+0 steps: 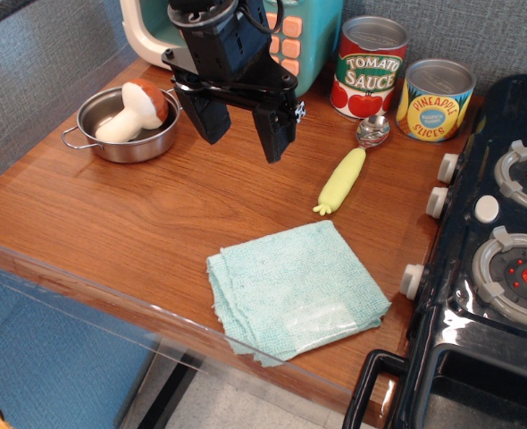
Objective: Slide the yellow spoon towards the silver pot.
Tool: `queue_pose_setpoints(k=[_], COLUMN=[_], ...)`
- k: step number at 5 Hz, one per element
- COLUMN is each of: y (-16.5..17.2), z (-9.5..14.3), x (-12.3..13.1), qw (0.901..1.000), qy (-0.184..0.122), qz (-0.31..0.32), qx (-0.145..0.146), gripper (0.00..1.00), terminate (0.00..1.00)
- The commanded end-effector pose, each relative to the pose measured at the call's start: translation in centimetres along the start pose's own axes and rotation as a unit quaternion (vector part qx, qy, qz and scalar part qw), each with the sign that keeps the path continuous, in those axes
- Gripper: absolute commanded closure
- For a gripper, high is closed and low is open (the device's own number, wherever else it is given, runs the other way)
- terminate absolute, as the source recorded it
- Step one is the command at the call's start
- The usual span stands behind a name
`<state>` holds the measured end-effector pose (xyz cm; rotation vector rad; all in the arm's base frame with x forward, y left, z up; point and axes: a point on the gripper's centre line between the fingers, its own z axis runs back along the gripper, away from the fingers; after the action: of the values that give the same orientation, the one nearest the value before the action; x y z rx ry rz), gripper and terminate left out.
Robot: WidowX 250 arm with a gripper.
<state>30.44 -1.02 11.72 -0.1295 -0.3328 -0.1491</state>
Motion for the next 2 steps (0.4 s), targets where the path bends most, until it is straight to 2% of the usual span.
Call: queue_pose_setpoints(k=[1, 2], y=[0.0, -1.2], z=[0.0, -1.3], x=[0.0, 2.9], qw=[1.0, 0.9998], qy=[0.0, -0.014], qz=[0.0, 0.012], qx=[0.0, -0.011], gripper=[0.0, 0.0], terminate=[0.0, 0.0])
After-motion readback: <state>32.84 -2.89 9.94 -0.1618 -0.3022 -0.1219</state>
